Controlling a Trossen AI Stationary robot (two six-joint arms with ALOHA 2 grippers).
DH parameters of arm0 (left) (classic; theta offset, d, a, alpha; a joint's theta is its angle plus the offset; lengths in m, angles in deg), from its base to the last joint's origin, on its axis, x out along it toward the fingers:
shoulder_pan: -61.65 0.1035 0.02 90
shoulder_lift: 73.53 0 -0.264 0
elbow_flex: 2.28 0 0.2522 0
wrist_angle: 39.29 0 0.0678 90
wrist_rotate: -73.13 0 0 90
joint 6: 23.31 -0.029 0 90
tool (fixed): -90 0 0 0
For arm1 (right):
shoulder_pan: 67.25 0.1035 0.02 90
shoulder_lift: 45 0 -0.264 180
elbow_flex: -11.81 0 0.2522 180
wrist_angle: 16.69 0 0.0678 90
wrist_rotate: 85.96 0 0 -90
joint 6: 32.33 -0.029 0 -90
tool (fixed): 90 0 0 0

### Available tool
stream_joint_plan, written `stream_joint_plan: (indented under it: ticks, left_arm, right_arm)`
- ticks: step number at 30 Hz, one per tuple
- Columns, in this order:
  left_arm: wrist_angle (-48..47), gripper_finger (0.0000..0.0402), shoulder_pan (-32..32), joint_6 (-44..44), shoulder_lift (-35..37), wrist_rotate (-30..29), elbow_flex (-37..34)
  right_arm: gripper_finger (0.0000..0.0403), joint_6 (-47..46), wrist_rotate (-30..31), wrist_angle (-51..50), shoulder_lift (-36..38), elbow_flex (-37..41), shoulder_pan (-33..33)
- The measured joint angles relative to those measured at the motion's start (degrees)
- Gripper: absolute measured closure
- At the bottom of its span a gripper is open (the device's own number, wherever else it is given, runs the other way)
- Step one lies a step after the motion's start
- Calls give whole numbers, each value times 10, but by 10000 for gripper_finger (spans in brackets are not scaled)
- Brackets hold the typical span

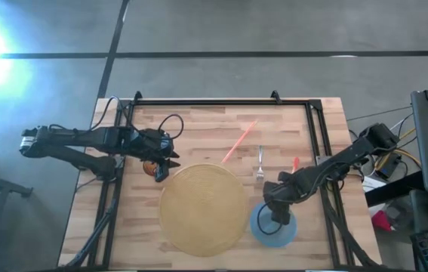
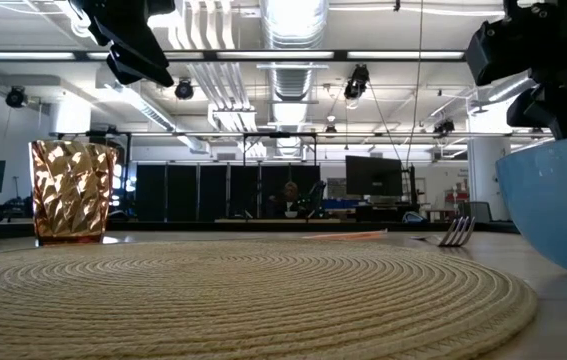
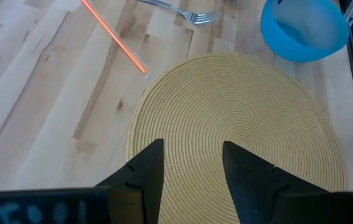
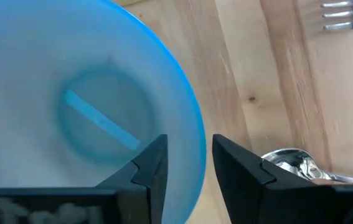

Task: Pick & Place Utensil
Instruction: Put the blue bowl on the brown mat

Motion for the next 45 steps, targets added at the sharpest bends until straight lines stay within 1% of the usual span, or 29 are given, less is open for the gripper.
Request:
stream_joint_plan:
  ticks: [6,15,23,31,34,38,45]
  left_arm:
    - [0,248,0,3,0,0,0]
    - [0,248,0,4,0,0,0]
    - [0,248,0,4,0,0,0]
    - [0,248,-1,-1,0,0,0]
    - [0,248,0,-2,0,0,0]
    - [0,248,0,-2,0,0,0]
    - [0,248,0,2,0,0,0]
  right_arm:
    - [290,2,13,4,0,1,0]
    - [313,3,16,20,0,3,0]
    - [333,4,15,60,0,26,0]
    - [336,-1,13,63,0,39,0]
    - [350,-3,13,63,0,38,0]
    - [385,-1,13,61,2,33,0]
    - [393,1,14,61,2,28,0]
